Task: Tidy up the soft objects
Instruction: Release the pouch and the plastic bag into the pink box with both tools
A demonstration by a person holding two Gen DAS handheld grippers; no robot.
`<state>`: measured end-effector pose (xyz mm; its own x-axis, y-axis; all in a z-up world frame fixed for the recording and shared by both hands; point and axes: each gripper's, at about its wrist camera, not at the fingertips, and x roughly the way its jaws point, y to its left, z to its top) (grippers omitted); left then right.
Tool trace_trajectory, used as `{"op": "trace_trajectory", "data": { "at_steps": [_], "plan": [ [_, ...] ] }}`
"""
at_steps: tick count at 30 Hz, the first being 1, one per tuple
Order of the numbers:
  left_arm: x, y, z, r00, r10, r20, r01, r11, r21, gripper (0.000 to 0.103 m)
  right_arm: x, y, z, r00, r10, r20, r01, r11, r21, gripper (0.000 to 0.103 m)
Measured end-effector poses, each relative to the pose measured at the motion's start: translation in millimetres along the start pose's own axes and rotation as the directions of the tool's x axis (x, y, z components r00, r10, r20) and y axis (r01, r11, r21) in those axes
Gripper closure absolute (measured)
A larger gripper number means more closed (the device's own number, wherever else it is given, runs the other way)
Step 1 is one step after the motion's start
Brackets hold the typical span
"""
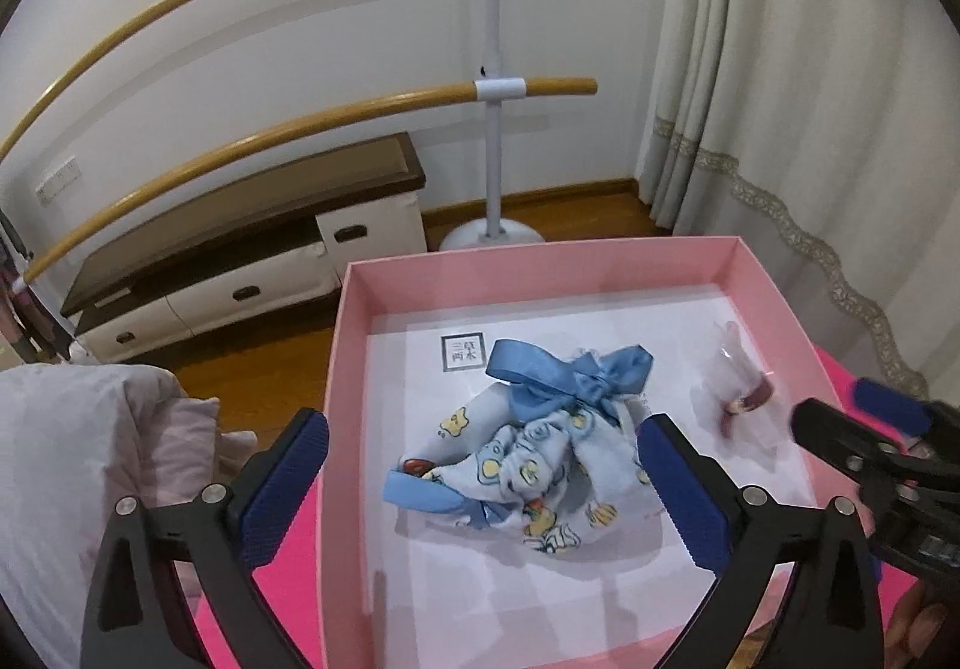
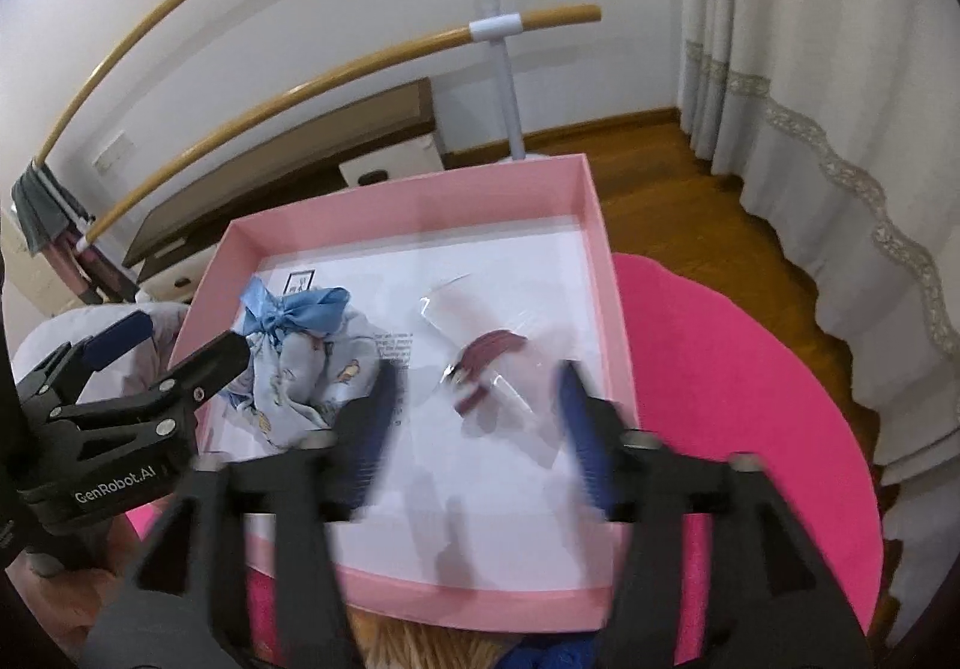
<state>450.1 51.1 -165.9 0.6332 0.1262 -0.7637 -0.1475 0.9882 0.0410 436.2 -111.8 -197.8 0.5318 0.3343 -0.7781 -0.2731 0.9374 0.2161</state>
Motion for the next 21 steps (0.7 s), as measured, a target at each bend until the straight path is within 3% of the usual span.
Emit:
{"op": "trace_trajectory", "data": {
  "at_steps": [1, 2, 11, 21],
  "plan": [
    [-6, -1, -3, 1.000, 0.003, 0.012, -0.003, 1.000, 0.002, 0.001, -6, -1, -1, 1.000, -0.003, 0.019, 0.003, 1.000, 0.008, 0.008],
    [-10, -2, -9, 1.000, 0.002, 0.022, -0.002, 1.000, 0.004, 0.001, -11, -1, -1, 0.999, -0.005, 0.032, 0.005, 1.000, 0.012, 0.000],
    [-92, 12, -47, 0.986, -0.025, 0.166, 0.026, 1.000, -0.004, 0.001, -82, 0, -13, 0.985, -0.044, 0.169, 0.038, 0.998, 0.041, 0.000],
    [-198, 22, -105, 0.946, -0.046, 0.322, 0.053, 0.999, -0.012, 0.000, -174, 7, -61, 0.951, -0.076, 0.299, 0.063, 0.997, 0.055, 0.000]
  ]
}}
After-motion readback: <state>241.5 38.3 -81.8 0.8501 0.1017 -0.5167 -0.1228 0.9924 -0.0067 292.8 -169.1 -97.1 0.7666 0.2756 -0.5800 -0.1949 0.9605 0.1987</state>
